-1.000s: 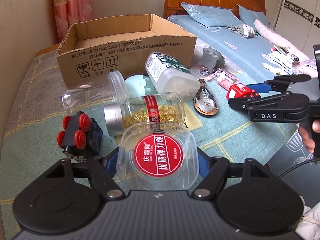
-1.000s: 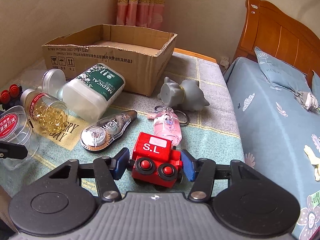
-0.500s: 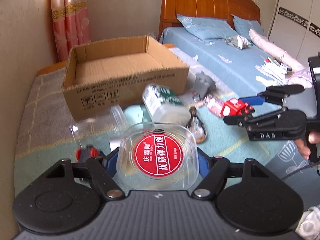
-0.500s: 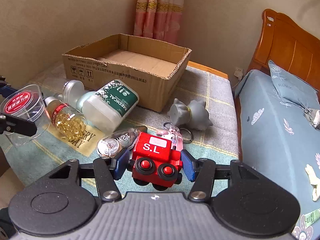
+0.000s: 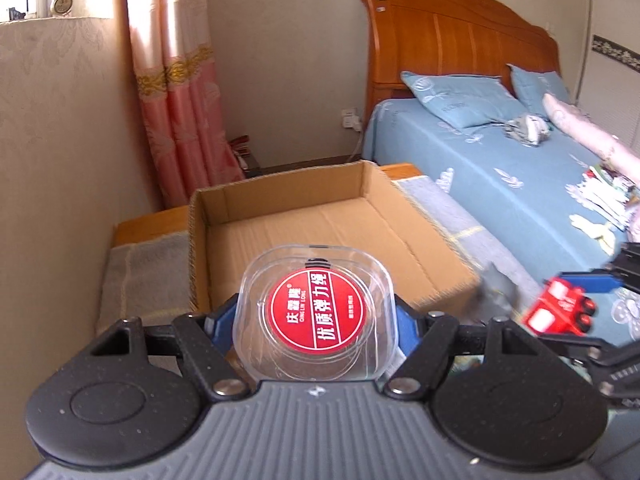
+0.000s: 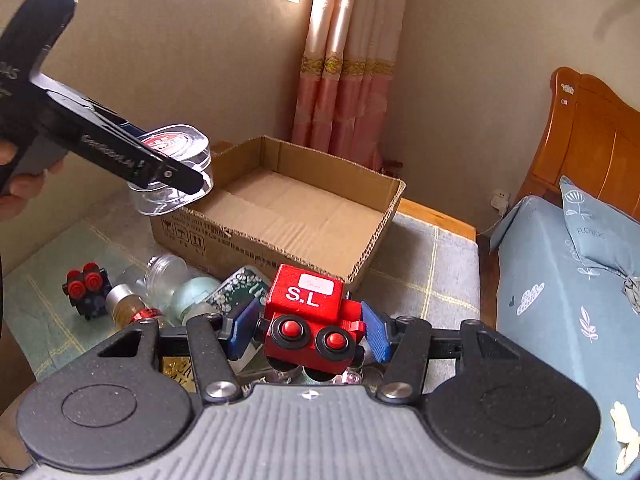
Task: Organize rigid objects
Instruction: 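Carry the container into the cardboard box with left tool while right tool drops the train there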
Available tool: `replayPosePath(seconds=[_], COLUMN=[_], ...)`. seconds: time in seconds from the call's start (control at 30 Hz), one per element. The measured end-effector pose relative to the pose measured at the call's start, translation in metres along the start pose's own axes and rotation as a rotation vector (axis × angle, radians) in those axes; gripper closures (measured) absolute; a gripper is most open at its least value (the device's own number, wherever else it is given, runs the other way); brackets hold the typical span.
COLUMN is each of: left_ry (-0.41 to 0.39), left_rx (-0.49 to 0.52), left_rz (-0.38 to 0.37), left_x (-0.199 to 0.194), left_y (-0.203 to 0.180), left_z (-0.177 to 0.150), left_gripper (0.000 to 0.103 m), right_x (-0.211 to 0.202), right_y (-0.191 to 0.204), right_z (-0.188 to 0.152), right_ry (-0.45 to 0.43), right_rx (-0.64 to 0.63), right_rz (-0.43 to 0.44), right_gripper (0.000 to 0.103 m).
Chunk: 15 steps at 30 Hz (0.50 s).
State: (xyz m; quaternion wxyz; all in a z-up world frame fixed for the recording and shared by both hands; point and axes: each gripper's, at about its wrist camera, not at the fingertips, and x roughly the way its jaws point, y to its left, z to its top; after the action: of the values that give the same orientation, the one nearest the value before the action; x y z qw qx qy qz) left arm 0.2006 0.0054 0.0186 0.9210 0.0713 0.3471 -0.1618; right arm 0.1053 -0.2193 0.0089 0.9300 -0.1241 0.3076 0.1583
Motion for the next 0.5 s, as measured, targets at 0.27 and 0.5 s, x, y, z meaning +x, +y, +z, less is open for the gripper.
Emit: replayPosePath(seconds=[0.27, 0.5], left_ry=[-0.052, -0.051], left_rx=[0.019, -0.022], left_rz=[0.146, 0.069], left_x=[0.028, 0.005], left_y=[0.010, 0.013], left_z=[0.013, 0.000], left_gripper=[0.003, 0.003], right_x=[0.011, 0.025], right_y=[-0.004, -0.005], right_z=[0.026, 0.040], right_ry=[-0.021, -0.008], right_rx=[-0.014, -0.011], right_rz=[0.001, 0.015], right_gripper=[0.042, 0.042])
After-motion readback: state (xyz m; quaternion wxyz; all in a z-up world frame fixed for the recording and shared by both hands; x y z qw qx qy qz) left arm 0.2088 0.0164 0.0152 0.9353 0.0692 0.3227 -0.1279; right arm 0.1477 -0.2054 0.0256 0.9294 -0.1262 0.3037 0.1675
